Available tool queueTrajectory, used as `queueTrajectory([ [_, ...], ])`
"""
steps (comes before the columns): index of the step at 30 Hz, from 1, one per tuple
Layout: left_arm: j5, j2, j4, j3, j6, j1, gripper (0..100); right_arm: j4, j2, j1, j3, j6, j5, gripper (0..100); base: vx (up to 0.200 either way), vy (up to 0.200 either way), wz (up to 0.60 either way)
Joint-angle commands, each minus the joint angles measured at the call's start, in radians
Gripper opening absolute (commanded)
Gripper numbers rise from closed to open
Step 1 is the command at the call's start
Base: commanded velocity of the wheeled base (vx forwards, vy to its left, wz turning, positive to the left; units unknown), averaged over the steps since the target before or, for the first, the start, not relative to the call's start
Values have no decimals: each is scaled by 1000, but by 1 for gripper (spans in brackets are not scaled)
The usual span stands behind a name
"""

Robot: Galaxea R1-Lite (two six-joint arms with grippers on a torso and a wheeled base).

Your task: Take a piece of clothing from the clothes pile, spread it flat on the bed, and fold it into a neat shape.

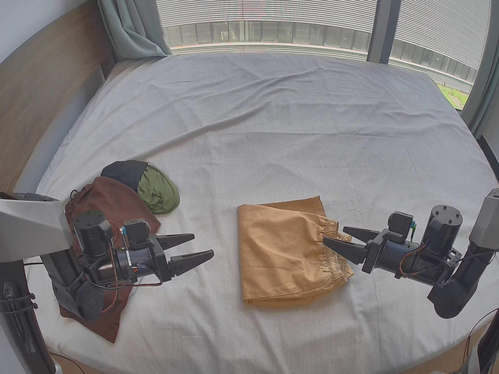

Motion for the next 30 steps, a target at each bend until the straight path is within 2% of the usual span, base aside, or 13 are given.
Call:
queueTrajectory([
  [1,-6,-34,0,11,33,54,100,0,3,1,0,0,1,100,0,0,0],
  [15,-166,-40,0,38,220,198,100,0,12,9,8,2,-1,100,0,0,0],
  [23,-210,-37,0,27,286,232,100,0,50,9,10,3,-5,100,0,0,0],
  [30,-245,-33,0,12,392,234,100,0,96,9,10,3,-8,100,0,0,0],
])
